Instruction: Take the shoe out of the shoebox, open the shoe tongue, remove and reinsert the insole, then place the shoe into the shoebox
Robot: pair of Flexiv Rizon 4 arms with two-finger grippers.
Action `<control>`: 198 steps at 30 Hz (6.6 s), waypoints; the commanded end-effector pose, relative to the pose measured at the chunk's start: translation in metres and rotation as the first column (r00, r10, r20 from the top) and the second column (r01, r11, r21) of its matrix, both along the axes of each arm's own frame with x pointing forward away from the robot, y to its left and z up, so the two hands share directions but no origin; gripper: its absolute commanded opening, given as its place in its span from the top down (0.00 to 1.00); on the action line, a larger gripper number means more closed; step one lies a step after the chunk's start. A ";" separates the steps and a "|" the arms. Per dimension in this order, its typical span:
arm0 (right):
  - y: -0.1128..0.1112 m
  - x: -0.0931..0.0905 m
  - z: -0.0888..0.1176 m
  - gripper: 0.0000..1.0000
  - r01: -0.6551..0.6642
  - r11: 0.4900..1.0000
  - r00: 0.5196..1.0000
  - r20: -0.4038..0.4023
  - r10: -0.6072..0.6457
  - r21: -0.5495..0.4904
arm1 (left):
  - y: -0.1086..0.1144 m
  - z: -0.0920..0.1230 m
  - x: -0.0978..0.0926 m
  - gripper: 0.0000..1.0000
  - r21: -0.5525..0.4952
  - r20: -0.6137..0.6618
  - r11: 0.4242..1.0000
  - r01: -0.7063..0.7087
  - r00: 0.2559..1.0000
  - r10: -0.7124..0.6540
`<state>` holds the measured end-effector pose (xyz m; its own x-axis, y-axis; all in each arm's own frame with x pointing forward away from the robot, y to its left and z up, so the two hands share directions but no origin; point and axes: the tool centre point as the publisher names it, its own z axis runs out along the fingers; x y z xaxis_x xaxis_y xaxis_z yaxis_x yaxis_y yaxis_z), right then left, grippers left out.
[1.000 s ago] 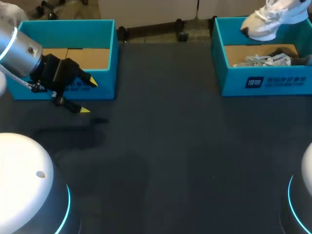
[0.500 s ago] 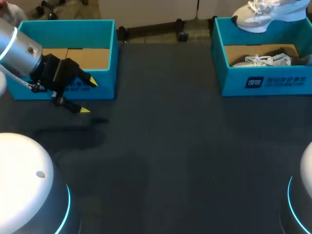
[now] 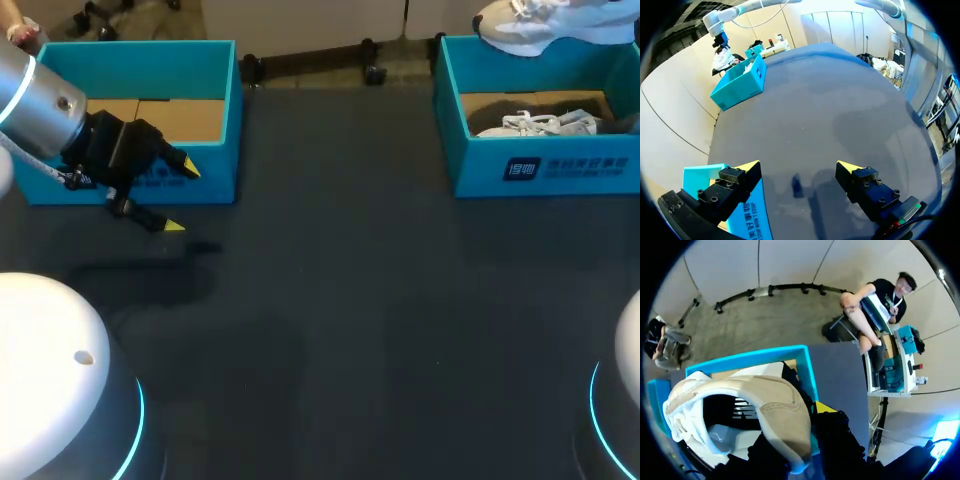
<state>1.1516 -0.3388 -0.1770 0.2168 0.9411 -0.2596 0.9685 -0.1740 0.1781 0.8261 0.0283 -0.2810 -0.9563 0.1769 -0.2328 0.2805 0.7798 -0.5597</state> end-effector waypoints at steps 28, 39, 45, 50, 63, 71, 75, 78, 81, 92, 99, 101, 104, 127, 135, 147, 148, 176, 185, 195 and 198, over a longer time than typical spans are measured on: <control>0.002 -0.020 -0.076 1.00 0.013 0.999 0.999 -0.047 -0.016 -0.053 | 0.001 0.001 -0.001 0.00 0.001 0.001 1.000 0.001 1.000 -0.001; -0.003 -0.018 -0.093 1.00 0.027 0.999 0.998 -0.062 -0.030 -0.046 | 0.001 0.001 -0.001 0.00 0.001 0.001 1.000 0.001 1.000 -0.001; -0.005 -0.014 -0.103 1.00 0.029 0.998 0.997 -0.068 -0.033 -0.059 | 0.001 0.001 -0.001 0.00 0.001 0.001 1.000 0.001 1.000 -0.001; -0.006 -0.008 -0.111 1.00 0.032 0.998 0.997 -0.074 -0.037 -0.062 | 0.001 0.001 -0.001 0.00 0.001 0.001 1.000 0.001 1.000 -0.001; -0.004 0.010 -0.129 1.00 0.055 0.996 0.996 -0.068 -0.060 -0.071 | 0.001 0.001 -0.001 0.00 0.001 0.001 1.000 0.001 1.000 -0.001; -0.005 0.014 -0.144 1.00 0.063 0.994 0.995 -0.073 -0.069 -0.084 | 0.001 0.001 -0.001 0.00 0.001 0.001 1.000 0.001 1.000 -0.001; -0.006 0.017 -0.150 1.00 0.080 0.993 0.994 -0.066 -0.085 -0.081 | 0.001 0.001 -0.001 0.00 0.001 0.001 1.000 0.001 1.000 -0.001; -0.007 0.021 -0.154 1.00 0.090 0.993 0.994 -0.060 -0.095 -0.077 | 0.001 0.001 -0.001 0.00 0.001 0.001 1.000 0.001 1.000 -0.001; -0.009 0.025 -0.158 1.00 0.100 0.992 0.993 -0.054 -0.104 -0.080 | 0.001 0.001 -0.001 0.00 0.001 0.001 1.000 0.001 1.000 -0.001; -0.010 0.025 -0.174 1.00 0.102 0.990 0.992 -0.063 -0.109 -0.099 | 0.001 0.001 -0.001 0.00 0.001 0.001 1.000 0.001 1.000 -0.001; -0.012 0.022 -0.183 1.00 0.114 0.988 0.991 -0.061 -0.120 -0.100 | 0.001 0.001 -0.001 0.00 0.001 0.001 1.000 0.001 1.000 -0.001; -0.012 0.020 -0.185 1.00 0.115 0.988 0.991 -0.063 -0.122 -0.102 | 0.001 0.001 -0.001 0.00 0.001 0.001 1.000 0.001 1.000 -0.001; -0.014 0.020 -0.188 1.00 0.119 0.988 0.990 -0.060 -0.125 -0.100 | 0.001 0.001 -0.001 0.00 0.001 0.001 1.000 0.001 1.000 -0.001; -0.022 0.009 -0.153 0.59 0.113 0.990 0.994 0.000 -0.113 -0.084 | 0.001 0.001 -0.001 0.00 0.001 0.001 1.000 0.001 1.000 -0.001; -0.015 0.006 -0.150 0.60 0.100 0.994 0.995 0.012 -0.099 -0.047 | 0.001 0.001 -0.001 0.00 0.001 0.001 1.000 0.001 1.000 -0.001; -0.007 0.007 -0.165 1.00 0.087 0.996 0.996 0.000 -0.087 -0.034 | 0.001 0.001 -0.001 0.00 0.001 0.001 1.000 0.001 1.000 -0.001; -0.007 0.008 -0.165 1.00 0.086 0.996 0.996 0.000 -0.086 -0.034 | 0.001 0.001 -0.001 0.00 0.001 0.001 1.000 0.001 1.000 -0.001; 0.006 0.010 -0.152 0.53 0.083 0.996 0.996 0.010 -0.083 -0.015 | 0.001 0.001 -0.001 0.00 0.001 0.001 1.000 0.001 1.000 -0.001; 0.011 0.005 -0.135 0.39 0.092 0.996 0.995 0.040 -0.092 0.002 | 0.001 0.001 -0.001 0.00 0.001 0.001 1.000 0.001 1.000 -0.001; 0.032 -0.013 -0.102 0.22 0.060 0.998 0.995 0.072 -0.063 0.034 | 0.001 0.001 -0.001 0.00 0.001 0.001 1.000 0.001 1.000 -0.001; 0.041 -0.021 -0.092 0.21 0.046 0.998 0.995 0.081 -0.049 0.043 | 0.001 0.001 -0.001 0.00 0.001 0.001 1.000 0.001 1.000 -0.001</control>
<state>1.1519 -0.3042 -0.2816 0.2821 0.9372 -0.2050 0.9476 -0.2388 0.2121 0.8261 0.0283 -0.2809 -0.9563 0.1769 -0.2328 0.2805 0.7798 -0.5596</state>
